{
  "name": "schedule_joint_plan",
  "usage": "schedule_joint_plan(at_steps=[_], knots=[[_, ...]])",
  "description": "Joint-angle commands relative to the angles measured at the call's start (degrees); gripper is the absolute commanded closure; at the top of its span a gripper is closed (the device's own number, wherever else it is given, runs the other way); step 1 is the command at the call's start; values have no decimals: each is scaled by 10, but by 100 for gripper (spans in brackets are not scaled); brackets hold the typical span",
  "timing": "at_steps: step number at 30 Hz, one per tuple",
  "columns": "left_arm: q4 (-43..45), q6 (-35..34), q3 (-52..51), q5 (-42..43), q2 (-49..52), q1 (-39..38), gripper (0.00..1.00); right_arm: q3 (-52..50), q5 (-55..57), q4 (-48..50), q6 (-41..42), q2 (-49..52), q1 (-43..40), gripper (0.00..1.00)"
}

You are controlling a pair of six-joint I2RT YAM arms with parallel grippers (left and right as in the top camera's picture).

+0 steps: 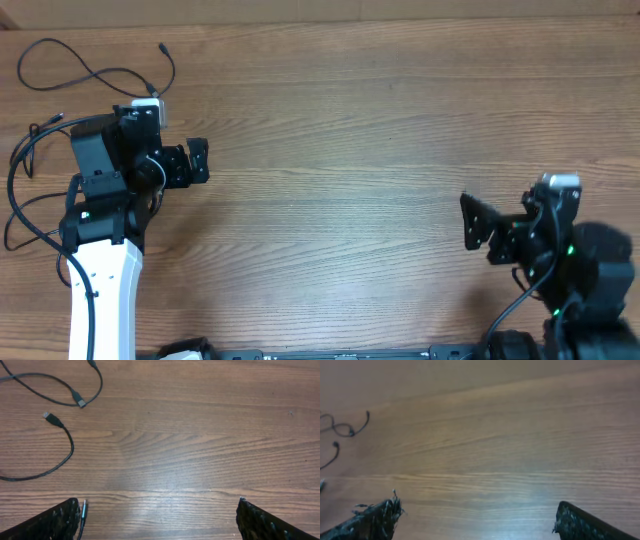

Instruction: Untangle cables

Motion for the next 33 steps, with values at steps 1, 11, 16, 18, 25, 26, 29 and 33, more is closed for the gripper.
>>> schedule_joint_plan(at_steps=[1, 11, 16, 18, 25, 26, 29, 33], knots=[[0, 7, 13, 5, 3, -2, 0, -78, -9, 54, -13, -63, -16, 0], [0, 7, 13, 5, 3, -2, 0, -280, -7, 265, -12, -212, -18, 0], [0, 7, 13, 5, 3, -2, 0, -355, -7, 358, -12, -268, -18, 0], [0, 7, 13, 5, 3, -2, 0, -379, -7, 387, -12, -285, -18, 0], [0, 7, 13, 5, 3, -2, 0, -417, 3, 460, -8, -303, -17, 0], [0, 7, 13, 5, 3, -2, 0, -419, 6, 462, -4, -303, -17, 0], [0, 7, 13, 5, 3, -2, 0, -426, 43, 466, 50, -303, -17, 0], [0, 7, 13, 5, 3, -2, 0, -452, 81, 494, 98, -303, -17, 0]])
